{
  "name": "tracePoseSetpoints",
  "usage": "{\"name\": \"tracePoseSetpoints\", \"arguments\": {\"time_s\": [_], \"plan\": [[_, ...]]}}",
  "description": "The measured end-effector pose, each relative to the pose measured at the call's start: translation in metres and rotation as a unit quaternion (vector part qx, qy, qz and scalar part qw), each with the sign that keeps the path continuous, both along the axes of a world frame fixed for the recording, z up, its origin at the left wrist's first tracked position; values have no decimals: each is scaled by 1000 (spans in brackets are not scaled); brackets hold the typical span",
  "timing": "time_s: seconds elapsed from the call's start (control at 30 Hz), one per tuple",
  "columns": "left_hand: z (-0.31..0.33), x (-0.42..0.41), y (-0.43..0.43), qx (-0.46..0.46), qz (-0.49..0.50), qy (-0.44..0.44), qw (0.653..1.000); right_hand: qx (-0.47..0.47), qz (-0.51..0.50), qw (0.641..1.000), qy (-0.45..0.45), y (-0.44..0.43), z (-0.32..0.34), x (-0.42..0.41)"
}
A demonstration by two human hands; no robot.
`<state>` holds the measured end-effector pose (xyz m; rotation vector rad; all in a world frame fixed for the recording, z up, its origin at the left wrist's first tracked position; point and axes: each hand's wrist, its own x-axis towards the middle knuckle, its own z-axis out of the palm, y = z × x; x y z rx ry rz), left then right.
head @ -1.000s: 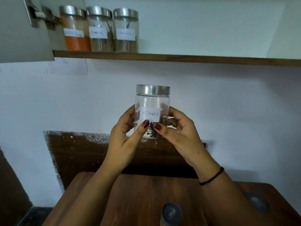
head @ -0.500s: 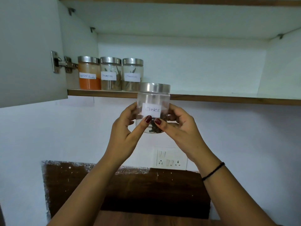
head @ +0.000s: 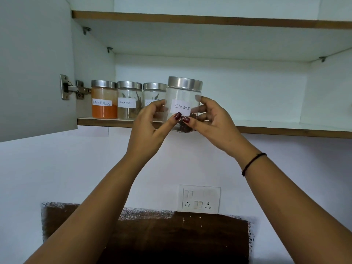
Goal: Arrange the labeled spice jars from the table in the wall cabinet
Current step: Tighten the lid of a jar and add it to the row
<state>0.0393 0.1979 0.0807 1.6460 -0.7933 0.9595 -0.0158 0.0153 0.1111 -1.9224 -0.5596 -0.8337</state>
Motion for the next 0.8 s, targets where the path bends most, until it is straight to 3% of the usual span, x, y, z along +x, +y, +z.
{"name": "tracePoseSetpoints", "arguments": {"time_s": [0.47, 0.8], "plan": [[4, 35, -7, 51, 179, -52, 981, -107, -53, 992, 37, -7, 23, 30], [14, 48, -17, 66, 140, -13, 988, -105, -93, 986, 87, -15, 26, 51]]}}
